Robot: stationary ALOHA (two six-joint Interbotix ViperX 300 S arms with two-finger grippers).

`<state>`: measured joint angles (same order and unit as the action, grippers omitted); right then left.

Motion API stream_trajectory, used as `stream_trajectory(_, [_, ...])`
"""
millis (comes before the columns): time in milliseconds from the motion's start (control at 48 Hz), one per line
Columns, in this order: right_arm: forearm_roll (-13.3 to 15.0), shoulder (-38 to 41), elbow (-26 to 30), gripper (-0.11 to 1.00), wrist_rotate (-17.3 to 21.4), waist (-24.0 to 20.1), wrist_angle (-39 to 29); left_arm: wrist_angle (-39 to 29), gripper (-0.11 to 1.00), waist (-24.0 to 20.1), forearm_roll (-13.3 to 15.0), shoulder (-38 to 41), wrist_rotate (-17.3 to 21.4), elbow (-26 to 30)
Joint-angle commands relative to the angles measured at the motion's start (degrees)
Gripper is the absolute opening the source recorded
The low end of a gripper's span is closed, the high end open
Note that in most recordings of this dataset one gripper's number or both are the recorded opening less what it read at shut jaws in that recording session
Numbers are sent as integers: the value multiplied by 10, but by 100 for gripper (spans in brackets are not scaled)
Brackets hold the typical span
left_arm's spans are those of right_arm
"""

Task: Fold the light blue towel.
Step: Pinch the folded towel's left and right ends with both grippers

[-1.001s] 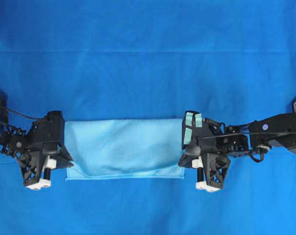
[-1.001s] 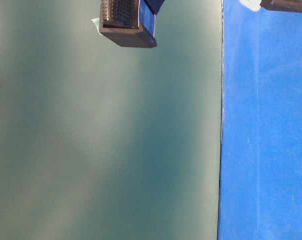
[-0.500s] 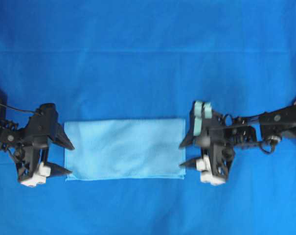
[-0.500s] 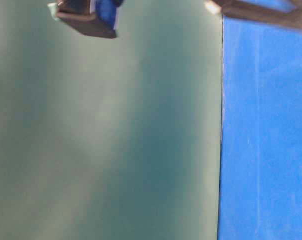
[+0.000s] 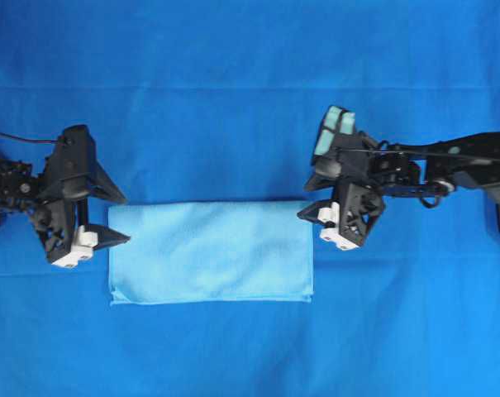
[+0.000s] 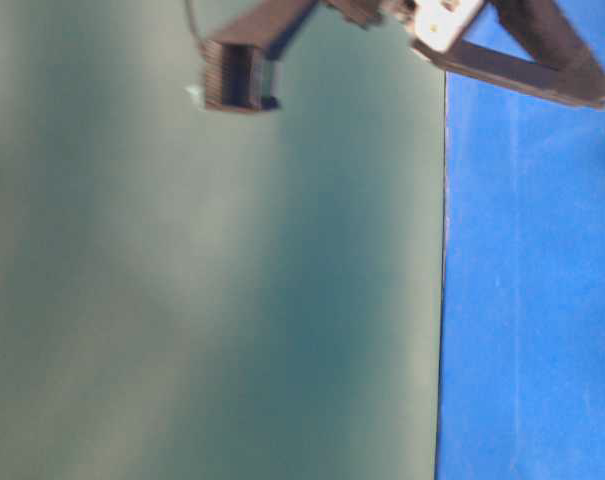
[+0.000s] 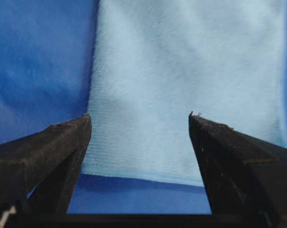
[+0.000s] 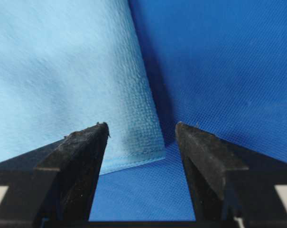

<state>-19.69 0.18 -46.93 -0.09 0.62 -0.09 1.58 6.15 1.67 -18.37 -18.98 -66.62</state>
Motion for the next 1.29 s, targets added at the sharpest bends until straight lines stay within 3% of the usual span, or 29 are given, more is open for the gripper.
stream_trajectory(0, [-1, 15, 18, 62, -1, -1, 3, 15, 79, -5, -1, 19, 1, 4])
stream_trajectory(229, [-1, 44, 24, 62, 0, -1, 7, 56, 78, -35, -1, 91, 1, -13])
stream_trajectory(521, [-3, 47, 21, 61, 5, 0, 7, 60, 70, -36, -1, 98, 0, -10])
stream_trajectory(625, [-1, 47, 23, 52, 2, -2, 4, 40, 51, -33, -1, 98, 0, -7])
stream_trajectory(792, [1, 47, 24, 5, -3, -7, -11, 2, 7, -13, -1, 97, 4, 7])
stream_trajectory(834, [1, 47, 25, 2, -3, -8, -12, -5, 2, -13, -1, 96, 4, 11])
stream_trajectory(1084, [1, 33, 26, 2, -3, -7, -13, -42, 2, -15, -2, 82, 5, 26])
stream_trajectory(1272, [3, -18, 25, 2, -2, -7, -29, -115, 2, -30, -2, 36, 4, 55])
